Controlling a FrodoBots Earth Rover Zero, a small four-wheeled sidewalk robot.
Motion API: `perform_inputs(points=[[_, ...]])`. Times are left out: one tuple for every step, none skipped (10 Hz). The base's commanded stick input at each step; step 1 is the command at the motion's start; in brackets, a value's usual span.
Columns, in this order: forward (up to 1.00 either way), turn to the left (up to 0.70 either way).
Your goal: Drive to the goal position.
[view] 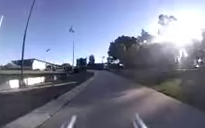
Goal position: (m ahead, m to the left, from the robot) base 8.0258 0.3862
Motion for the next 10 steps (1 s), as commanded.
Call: perform_inputs(points=[[1.0, -0.27], [1.0, -0.27], [1.0, -0.27], [1.0, 0.0], [1.0, 0.0], [1.0, 0.0], [1.0, 0.0], [1.0, 0.0], [1.0, 0.0], [1.0, 0.0]])
